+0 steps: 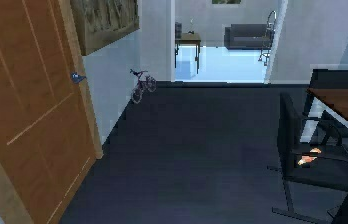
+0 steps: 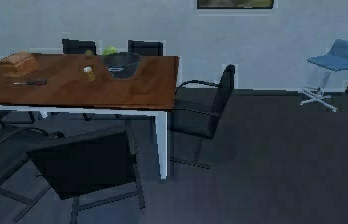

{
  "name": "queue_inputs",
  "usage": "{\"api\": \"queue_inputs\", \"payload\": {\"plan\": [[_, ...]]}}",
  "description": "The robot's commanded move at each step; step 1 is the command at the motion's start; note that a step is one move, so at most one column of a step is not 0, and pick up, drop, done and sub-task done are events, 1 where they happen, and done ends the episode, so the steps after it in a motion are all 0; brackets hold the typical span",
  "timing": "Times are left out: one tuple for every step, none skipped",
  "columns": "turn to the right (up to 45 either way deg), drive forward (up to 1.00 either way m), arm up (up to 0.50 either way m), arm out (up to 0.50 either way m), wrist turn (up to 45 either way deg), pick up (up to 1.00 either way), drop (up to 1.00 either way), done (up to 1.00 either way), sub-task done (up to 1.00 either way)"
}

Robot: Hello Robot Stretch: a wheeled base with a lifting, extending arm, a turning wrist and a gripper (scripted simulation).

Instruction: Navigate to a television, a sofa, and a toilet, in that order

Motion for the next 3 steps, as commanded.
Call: {"api": "queue_inputs", "payload": {"plan": [[6.0, 0.00, 0.00, 0.00, 0.0, 0.00, 0.00, 0.00, 0.00], [0.0, 0.10, 0.00, 0.00, 0.0, 0.00, 0.00, 0.00, 0.00], [0.0, 1.00, 0.00, 0.00, 0.0, 0.00, 0.00, 0.00, 0.00]]}}
